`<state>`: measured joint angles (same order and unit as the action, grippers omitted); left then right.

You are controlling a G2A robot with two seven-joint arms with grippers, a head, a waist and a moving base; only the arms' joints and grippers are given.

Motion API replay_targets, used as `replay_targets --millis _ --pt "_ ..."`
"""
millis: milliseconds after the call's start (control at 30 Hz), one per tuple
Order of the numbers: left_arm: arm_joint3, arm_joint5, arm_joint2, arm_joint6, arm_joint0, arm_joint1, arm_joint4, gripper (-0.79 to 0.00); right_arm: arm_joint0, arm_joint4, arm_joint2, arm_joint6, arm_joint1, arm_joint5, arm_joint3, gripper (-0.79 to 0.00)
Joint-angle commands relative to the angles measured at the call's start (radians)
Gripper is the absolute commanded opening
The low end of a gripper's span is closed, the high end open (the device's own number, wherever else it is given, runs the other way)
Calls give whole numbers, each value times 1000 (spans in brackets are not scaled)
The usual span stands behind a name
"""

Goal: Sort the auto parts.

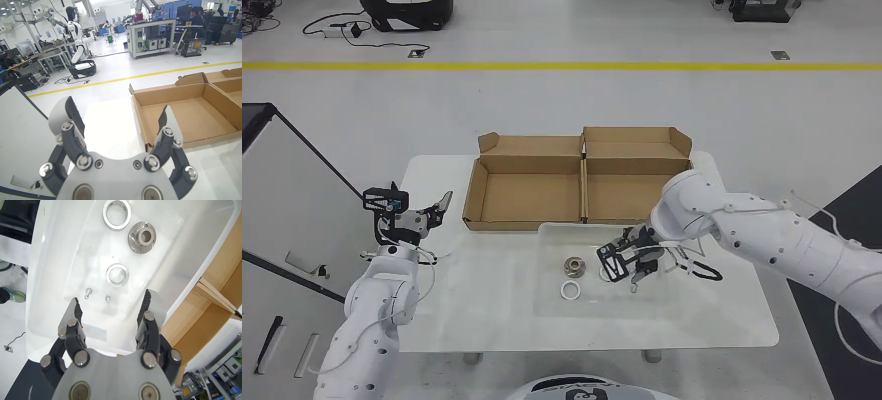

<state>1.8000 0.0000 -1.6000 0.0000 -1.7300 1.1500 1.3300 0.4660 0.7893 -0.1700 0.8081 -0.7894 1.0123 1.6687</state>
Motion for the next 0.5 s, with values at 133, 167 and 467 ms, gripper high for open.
replay_targets --millis 133,167,467 --pt "0 0 0 0 0 0 0 0 25 7 0 0 9 0 2 -262" --pt "0 0 0 0 0 0 0 0 30 11 0 0 11 0 4 -268" --pt "0 0 0 0 0 0 0 0 54 15 0 0 31 0 17 -354"
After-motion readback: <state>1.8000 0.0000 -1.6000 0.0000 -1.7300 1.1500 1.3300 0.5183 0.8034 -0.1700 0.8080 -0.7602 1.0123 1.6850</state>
